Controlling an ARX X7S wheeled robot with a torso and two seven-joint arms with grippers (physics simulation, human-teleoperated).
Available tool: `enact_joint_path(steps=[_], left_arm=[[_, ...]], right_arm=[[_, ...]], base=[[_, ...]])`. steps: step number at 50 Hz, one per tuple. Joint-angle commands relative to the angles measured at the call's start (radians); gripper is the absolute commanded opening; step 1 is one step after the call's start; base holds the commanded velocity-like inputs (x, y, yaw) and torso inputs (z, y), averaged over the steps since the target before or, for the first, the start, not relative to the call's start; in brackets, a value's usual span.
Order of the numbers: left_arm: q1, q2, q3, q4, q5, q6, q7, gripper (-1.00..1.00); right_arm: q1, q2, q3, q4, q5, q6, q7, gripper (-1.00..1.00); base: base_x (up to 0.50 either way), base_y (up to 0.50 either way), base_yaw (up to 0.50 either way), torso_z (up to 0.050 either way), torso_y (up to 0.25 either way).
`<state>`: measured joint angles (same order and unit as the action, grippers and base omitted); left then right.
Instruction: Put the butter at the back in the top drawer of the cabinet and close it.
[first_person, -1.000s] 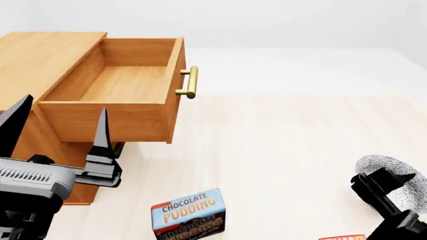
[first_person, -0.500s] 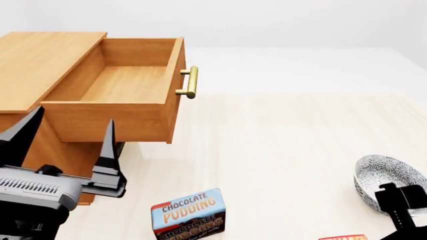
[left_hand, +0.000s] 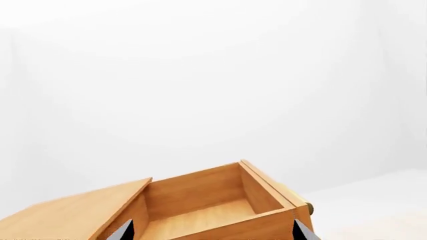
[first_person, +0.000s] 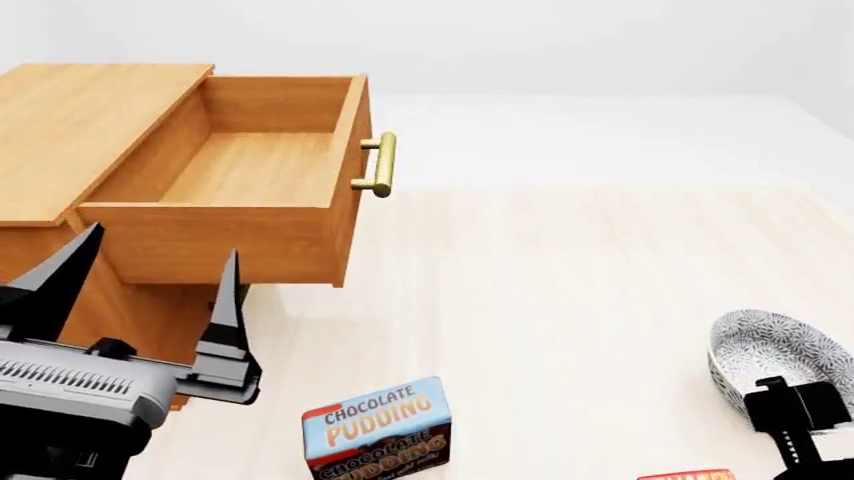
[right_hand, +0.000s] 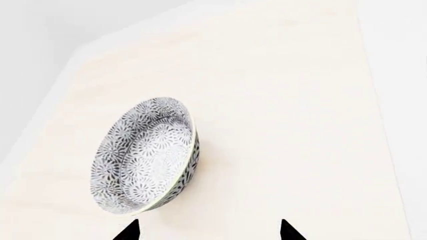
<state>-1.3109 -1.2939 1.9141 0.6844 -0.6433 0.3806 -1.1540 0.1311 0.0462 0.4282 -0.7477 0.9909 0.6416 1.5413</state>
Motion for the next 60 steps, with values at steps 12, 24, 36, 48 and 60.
enact_joint_path(steps=[12,24,36,48,60], left_arm=[[0.031,0.004,0.003,-0.023,0.005,0.040,0.009,1.00],[0.047,0.012,0.002,-0.048,-0.001,0.068,0.017,1.00],[0.061,0.023,0.001,-0.068,-0.007,0.088,0.023,1.00],[0.070,0.030,-0.001,-0.073,-0.008,0.094,0.026,1.00],[0.089,0.041,0.002,-0.088,-0.002,0.109,0.033,1.00]], right_arm=[[0.041,-0.036,0.041,-0.041,-0.026,0.270,0.022,1.00],[0.052,-0.020,-0.010,-0.088,-0.118,0.347,0.009,1.00],[0.049,-0.006,-0.067,-0.100,-0.178,0.374,-0.006,1.00],[0.064,-0.024,-0.064,-0.086,-0.175,0.408,0.004,1.00],[0.066,-0.046,-0.061,-0.012,-0.131,0.429,0.029,1.00]], base=[[0.00,0.00,0.00,0.000,0.000],[0.00,0.00,0.00,0.000,0.000],[0.00,0.00,0.00,0.000,0.000],[0.00,0.00,0.00,0.000,0.000],[0.00,0.00,0.00,0.000,0.000]])
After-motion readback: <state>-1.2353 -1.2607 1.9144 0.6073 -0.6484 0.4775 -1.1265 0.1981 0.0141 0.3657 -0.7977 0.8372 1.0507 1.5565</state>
